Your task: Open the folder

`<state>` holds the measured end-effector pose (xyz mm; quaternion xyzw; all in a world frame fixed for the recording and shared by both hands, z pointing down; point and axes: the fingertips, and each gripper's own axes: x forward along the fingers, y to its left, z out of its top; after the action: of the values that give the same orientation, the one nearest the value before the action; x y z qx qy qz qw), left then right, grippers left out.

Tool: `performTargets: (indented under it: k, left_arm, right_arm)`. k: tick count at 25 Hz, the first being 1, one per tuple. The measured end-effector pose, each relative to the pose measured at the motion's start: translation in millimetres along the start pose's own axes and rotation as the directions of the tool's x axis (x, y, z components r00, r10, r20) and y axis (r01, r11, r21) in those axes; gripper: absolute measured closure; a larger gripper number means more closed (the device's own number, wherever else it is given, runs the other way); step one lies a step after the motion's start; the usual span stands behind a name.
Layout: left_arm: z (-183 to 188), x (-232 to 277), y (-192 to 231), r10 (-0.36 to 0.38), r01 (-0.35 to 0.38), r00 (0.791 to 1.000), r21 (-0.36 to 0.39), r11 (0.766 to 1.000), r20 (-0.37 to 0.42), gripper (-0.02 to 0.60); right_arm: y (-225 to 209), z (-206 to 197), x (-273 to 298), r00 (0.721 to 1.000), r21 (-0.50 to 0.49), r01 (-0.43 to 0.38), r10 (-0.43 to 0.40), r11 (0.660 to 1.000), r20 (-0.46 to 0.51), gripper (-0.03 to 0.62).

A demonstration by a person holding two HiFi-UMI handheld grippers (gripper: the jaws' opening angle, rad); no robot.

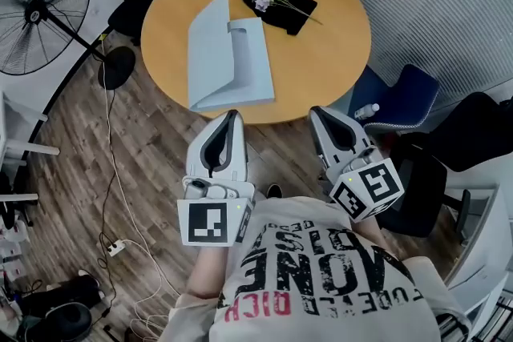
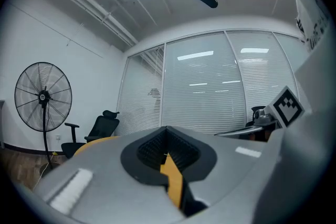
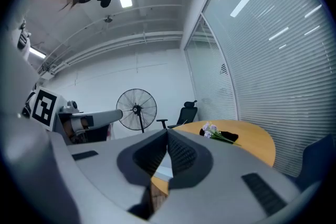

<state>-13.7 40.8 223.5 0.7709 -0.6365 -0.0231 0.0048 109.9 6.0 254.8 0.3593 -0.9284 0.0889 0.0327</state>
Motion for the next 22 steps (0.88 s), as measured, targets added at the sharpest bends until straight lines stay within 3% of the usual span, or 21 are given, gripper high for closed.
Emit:
performTargets:
  k: [4, 7, 22]
  left_arm:
    - [-1, 7, -8, -0.059, 0.059, 0.998, -0.003, 0.998, -0.004, 0.572]
    - [-7, 9, -8, -0.095, 0.093, 0.994, -0.027, 0.995, -0.049, 0.572]
    - [-19, 22, 3, -0.164, 0.159, 0.983, -0.068, 0.985, -0.076, 0.572]
  right_arm:
    - [3, -1, 2, 1.000, 0.026, 0.007, -0.007, 1.000, -0.019, 0.582]
    - [13, 1, 10, 1.000, 0.037, 0.002, -0.001, 0.999, -0.019, 0.582]
    - [28, -3, 31, 0.999, 0.045, 0.019, -0.018, 0.999, -0.028, 0.582]
